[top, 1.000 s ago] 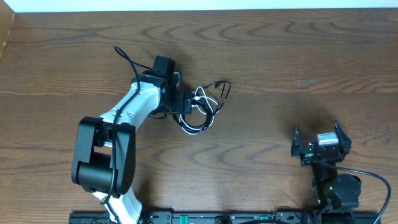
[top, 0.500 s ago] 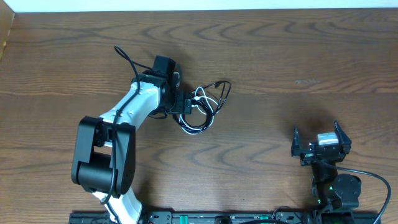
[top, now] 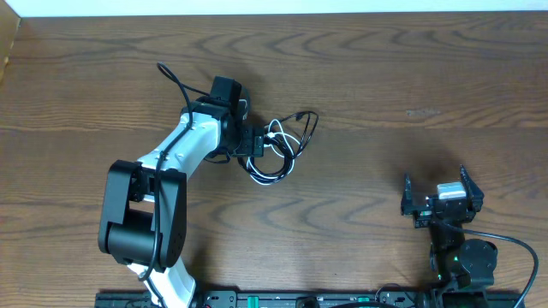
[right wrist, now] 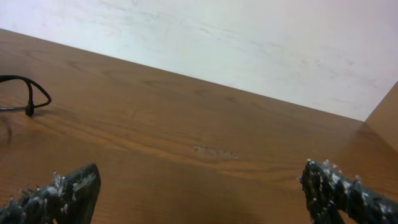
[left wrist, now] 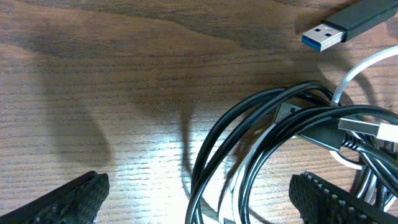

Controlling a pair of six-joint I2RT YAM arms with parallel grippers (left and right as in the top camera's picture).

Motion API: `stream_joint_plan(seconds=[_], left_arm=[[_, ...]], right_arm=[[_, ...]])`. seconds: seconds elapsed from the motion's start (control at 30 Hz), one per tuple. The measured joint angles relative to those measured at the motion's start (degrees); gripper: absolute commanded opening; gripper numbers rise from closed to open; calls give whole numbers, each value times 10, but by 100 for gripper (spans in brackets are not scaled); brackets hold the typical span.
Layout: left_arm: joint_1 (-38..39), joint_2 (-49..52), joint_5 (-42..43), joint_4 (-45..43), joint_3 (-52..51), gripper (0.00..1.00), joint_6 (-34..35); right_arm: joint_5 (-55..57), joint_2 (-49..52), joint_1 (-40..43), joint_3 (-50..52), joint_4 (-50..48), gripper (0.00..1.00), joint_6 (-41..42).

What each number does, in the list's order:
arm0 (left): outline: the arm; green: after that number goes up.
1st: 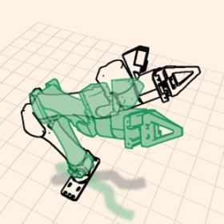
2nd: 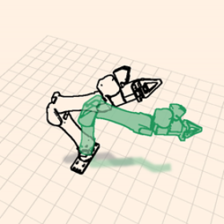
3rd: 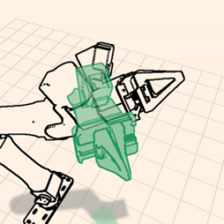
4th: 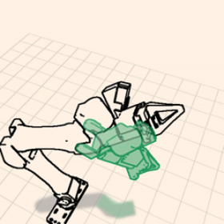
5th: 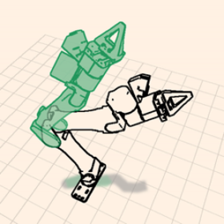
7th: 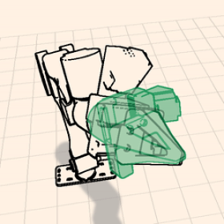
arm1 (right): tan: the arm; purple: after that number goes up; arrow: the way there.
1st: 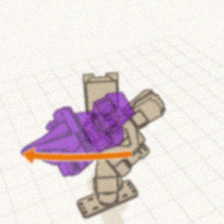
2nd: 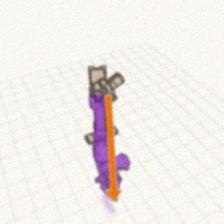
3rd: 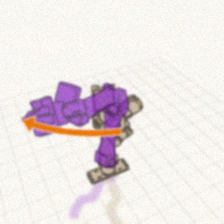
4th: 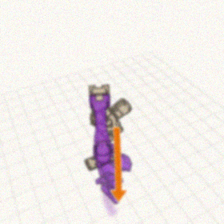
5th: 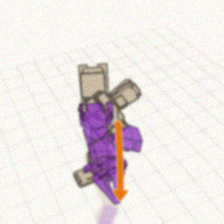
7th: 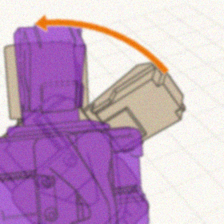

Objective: Untangle cables

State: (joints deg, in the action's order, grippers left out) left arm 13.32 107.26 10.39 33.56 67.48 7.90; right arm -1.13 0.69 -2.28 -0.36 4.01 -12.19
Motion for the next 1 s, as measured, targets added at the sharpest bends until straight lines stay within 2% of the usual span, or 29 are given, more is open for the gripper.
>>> stream_joint_plan(seconds=[0.9, 1.0], left_arm=[[0, 0, 0, 0, 0, 98, 0], [0, 0, 0, -29, -1, 98, 0]], right_arm=[[0, 0, 0, 0, 0, 99, 0], [0, 0, 0, 0, 0, 99, 0]])
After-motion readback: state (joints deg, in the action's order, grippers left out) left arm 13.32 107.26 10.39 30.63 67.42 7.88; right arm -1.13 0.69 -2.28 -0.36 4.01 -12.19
